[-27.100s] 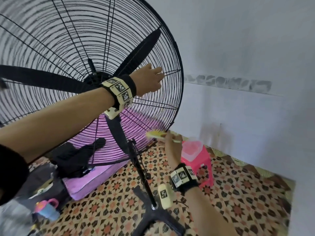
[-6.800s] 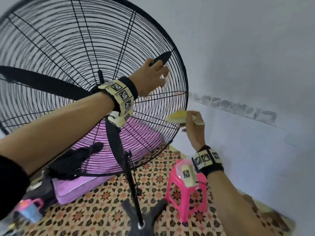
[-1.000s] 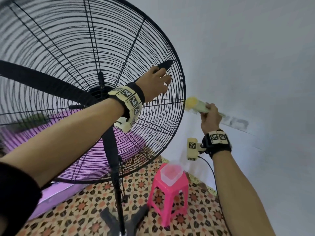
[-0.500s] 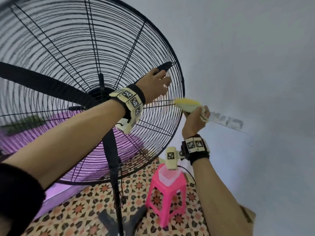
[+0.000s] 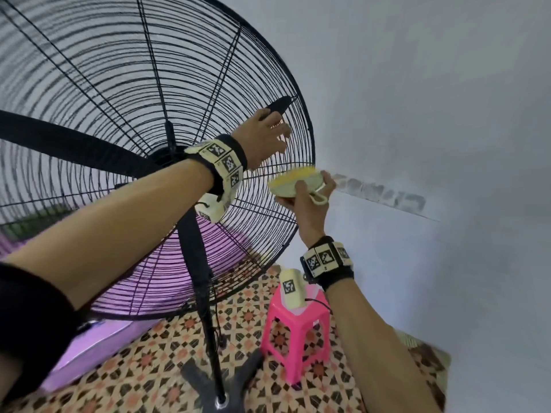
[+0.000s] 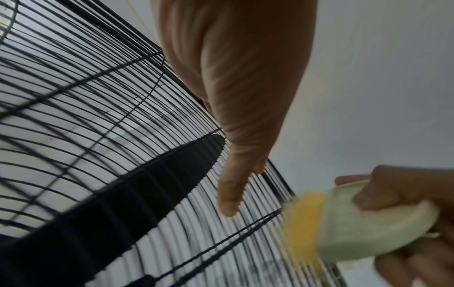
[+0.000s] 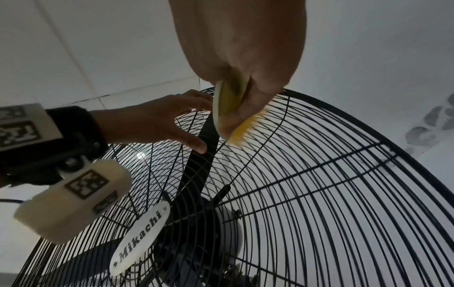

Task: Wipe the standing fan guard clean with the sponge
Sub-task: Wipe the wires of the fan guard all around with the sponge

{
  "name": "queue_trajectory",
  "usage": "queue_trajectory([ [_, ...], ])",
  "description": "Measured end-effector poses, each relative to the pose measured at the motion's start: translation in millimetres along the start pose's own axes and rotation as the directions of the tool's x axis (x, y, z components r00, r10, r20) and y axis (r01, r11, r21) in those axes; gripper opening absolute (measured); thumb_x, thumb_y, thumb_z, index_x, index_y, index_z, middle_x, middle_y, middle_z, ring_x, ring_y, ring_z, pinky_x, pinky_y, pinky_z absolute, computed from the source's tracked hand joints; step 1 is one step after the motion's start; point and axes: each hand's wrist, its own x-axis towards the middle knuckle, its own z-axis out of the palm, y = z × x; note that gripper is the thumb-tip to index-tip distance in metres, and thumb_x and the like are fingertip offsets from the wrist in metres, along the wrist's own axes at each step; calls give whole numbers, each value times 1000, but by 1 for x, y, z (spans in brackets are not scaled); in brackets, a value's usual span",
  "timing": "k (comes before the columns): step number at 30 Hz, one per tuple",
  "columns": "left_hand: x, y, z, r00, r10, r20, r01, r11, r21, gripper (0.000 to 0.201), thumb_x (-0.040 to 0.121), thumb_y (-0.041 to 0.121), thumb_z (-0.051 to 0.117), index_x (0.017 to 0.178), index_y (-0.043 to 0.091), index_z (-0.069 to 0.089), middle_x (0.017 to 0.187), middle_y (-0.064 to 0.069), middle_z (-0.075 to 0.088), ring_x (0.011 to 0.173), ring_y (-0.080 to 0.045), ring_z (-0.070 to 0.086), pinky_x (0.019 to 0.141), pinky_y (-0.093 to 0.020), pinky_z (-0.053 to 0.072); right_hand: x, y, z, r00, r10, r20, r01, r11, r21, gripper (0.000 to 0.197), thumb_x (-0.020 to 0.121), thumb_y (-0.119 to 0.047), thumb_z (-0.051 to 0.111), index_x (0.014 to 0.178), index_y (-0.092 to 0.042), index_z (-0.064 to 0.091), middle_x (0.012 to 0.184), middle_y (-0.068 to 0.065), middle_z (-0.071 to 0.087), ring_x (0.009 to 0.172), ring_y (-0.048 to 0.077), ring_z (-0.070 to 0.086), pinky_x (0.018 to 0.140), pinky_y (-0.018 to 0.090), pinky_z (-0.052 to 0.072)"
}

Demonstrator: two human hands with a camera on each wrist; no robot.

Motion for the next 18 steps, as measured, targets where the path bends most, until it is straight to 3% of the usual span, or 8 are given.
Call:
queue_trajectory([
  [3,-10,-14,6,1000,-16,-11,16,1000,7,69,91,31,73,152,37,40,166,2,24,152,-30,23,128,-55,15,5,-3,0,997,1,-81,2,1000,31,54,99,-6,58,145,-18,34,128,9,49,89,18,67,64,39,63],
  [6,-28,-36,3,991,-124,52,122,992,37,73,91,46,72,155,39,38,168,0,21,156,-32,15,125,-65,12,13,-2,9,991,-35,-130,42,998,52,55,97,-5,59,145,-18,34,138,14,42,96,19,64,63,37,63],
  [11,-50,-65,-1,939,-294,180,285,956,73,109,77,60,82,162,37,19,173,-4,2,159,-33,1,119,-74,5,11,8,36,989,21,-147,2,989,149,53,97,-3,56,143,-17,35,139,15,44,95,22,64,62,38,63],
  [15,-46,-68,-4,931,-311,193,305,950,61,114,68,55,90,160,33,26,170,-8,9,157,-33,8,117,-75,16,-17,29,51,988,84,128,-89,995,36,46,99,-3,57,138,-17,36,122,2,57,95,22,69,70,49,63],
  [16,-44,-68,-5,934,-308,184,302,951,61,113,68,54,90,159,32,28,168,-9,10,156,-33,10,116,-75,18,-18,28,48,988,65,142,-71,997,37,45,100,-5,57,138,-19,36,122,3,57,96,25,70,70,50,63],
  [18,-42,-66,-5,945,-287,157,280,958,64,111,66,55,91,157,31,33,166,-11,15,154,-34,13,115,-74,21,-9,20,41,1000,20,13,-21,993,114,45,101,-7,55,138,-23,37,127,9,54,96,31,71,66,47,63],
])
